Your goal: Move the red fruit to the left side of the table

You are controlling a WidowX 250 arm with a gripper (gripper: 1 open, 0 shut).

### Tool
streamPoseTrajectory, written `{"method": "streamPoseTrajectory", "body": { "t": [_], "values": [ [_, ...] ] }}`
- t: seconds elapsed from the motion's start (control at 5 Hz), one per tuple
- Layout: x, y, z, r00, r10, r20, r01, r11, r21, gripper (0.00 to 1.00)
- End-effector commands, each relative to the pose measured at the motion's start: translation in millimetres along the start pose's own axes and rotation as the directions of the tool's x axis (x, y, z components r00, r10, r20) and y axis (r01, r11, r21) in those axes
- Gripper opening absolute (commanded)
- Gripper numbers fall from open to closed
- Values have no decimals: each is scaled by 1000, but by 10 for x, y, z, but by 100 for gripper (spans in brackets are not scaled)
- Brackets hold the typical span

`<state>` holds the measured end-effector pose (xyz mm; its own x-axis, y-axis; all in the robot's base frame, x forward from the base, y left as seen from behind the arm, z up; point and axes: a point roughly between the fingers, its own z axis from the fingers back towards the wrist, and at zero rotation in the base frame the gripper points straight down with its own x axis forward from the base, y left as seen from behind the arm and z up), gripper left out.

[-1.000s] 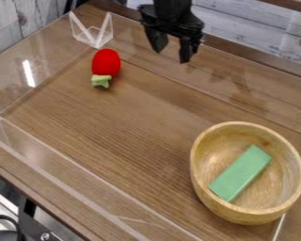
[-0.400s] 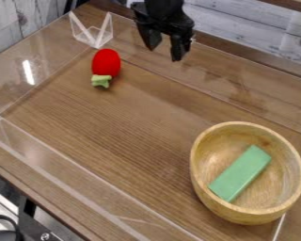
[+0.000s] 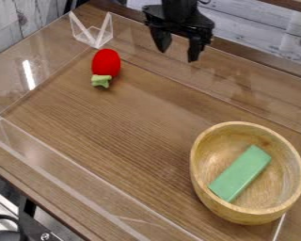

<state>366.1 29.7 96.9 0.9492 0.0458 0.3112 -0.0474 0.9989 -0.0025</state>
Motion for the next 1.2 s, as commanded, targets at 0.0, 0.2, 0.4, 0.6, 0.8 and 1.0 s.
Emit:
{"method": "streamPoseTrajectory", "body": {
  "t": [0.0, 0.2, 0.4, 0.6, 0.8, 1.0],
  "values": [
    [93, 51, 98, 999, -9, 51, 9, 1000, 8, 100],
    [66, 103, 50, 999, -20, 46, 19, 1000, 17, 100],
    [63, 197, 45, 997, -78, 24, 77, 997, 7, 100],
    [-62, 393, 43, 997, -79, 9, 79, 997, 16, 100],
    [-181, 684, 58, 998, -64, 5, 64, 997, 40, 100],
    [-245, 920, 96, 1000, 2, -6, -2, 997, 77, 100]
  ]
}}
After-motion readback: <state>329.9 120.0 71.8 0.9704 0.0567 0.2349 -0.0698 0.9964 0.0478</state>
